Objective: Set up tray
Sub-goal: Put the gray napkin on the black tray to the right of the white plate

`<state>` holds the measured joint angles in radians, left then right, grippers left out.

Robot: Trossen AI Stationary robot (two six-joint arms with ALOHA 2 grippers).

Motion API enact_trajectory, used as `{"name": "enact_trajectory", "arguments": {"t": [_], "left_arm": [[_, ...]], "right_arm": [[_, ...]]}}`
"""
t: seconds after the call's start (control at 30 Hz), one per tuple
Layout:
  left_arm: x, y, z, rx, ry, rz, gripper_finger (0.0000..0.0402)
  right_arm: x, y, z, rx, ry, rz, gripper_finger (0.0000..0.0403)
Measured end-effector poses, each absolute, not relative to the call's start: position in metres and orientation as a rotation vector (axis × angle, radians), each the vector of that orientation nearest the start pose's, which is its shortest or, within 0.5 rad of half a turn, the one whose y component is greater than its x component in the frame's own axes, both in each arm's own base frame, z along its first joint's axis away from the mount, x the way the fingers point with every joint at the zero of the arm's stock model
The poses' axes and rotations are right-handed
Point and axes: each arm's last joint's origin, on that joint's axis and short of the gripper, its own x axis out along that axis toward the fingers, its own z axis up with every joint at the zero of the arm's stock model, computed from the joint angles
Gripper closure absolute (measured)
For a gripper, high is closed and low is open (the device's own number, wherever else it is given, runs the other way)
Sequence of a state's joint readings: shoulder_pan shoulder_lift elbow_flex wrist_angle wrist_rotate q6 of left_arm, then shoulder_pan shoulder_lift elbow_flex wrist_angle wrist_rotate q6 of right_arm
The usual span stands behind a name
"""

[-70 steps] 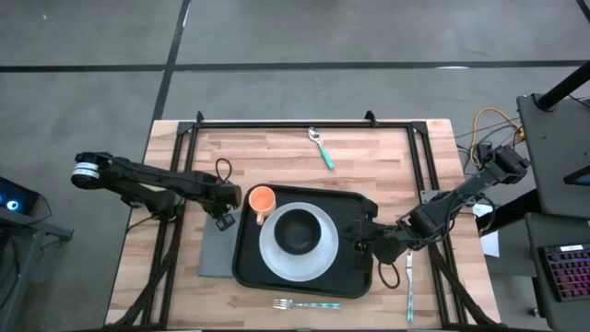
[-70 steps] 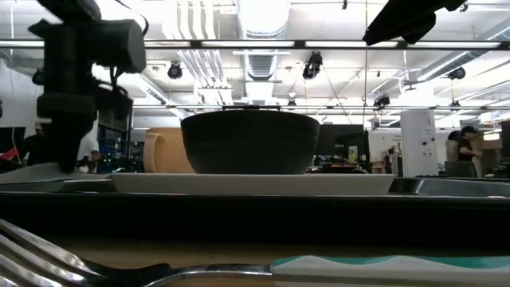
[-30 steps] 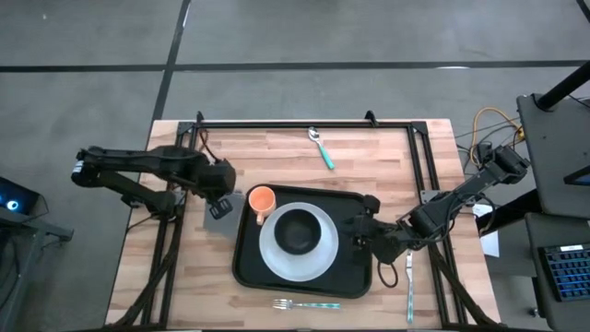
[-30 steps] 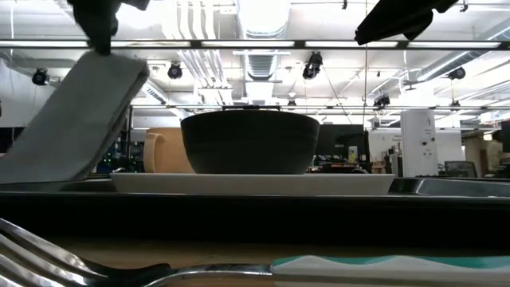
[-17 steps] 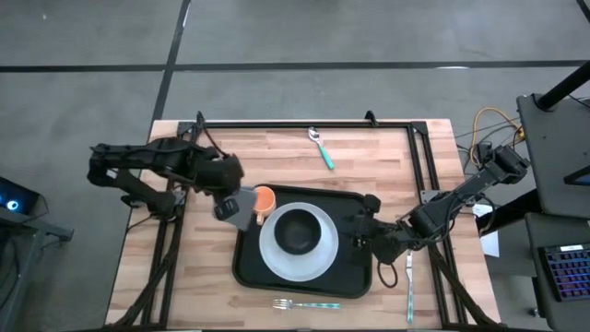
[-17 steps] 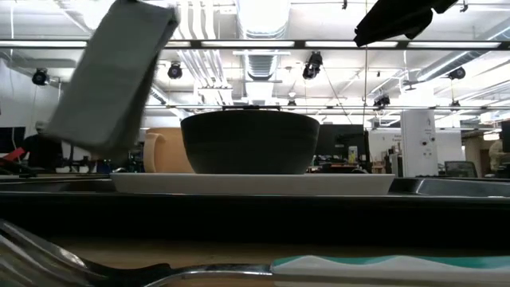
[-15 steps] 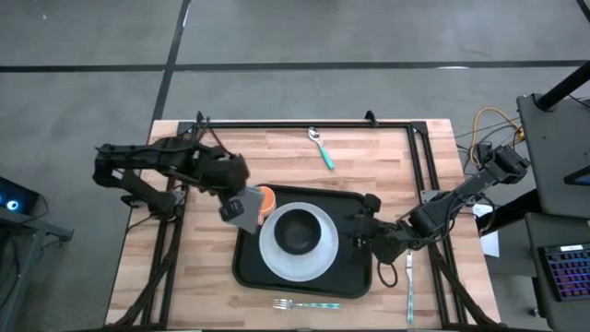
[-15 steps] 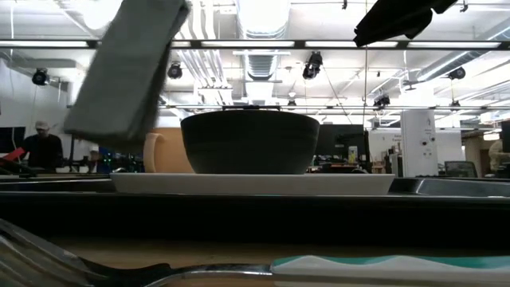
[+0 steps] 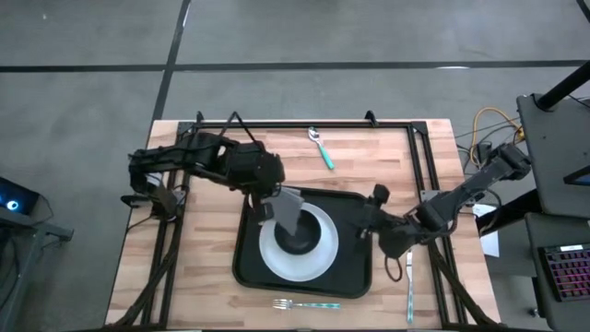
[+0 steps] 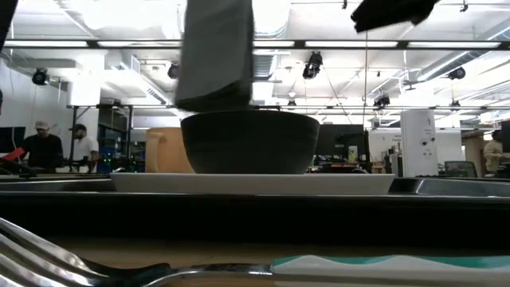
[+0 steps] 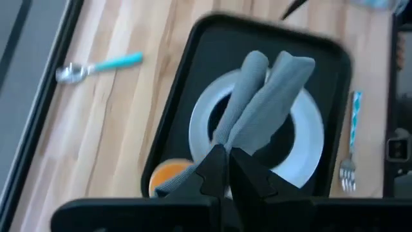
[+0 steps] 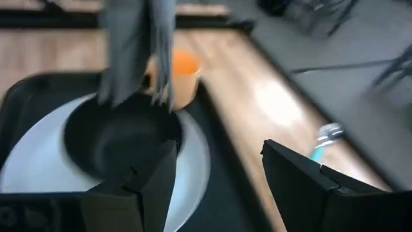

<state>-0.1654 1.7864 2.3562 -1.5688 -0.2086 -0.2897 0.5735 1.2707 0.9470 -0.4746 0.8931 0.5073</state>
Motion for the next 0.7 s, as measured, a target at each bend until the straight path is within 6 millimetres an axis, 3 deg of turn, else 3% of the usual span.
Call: {"name": "enact_trajectory", "arguments": {"t": [0.2, 0.37, 0.53, 0.7], "left_arm": [[0.303, -0.042, 0.452, -0.054, 1.015, 0.193, 0.0401], [0.306, -0.04, 0.45, -0.027, 1.015, 0.208, 0.0401], [0.308, -0.039, 0.453, 0.007, 0.982, 0.224, 0.0401], [0.309, -0.038, 0.455, 0.022, 0.951, 0.222, 0.0401]], "right_arm": [[0.218, 0.1, 0.321, -0.073, 0.408, -0.479, 0.0186], [0.226, 0.084, 0.366, -0.065, 0.355, -0.45, 0.0186], [0.256, 0.071, 0.385, -0.039, 0.366, -0.438, 0.0186], [0.298, 0.062, 0.391, -0.067, 0.47, -0.444, 0.0186]]}}
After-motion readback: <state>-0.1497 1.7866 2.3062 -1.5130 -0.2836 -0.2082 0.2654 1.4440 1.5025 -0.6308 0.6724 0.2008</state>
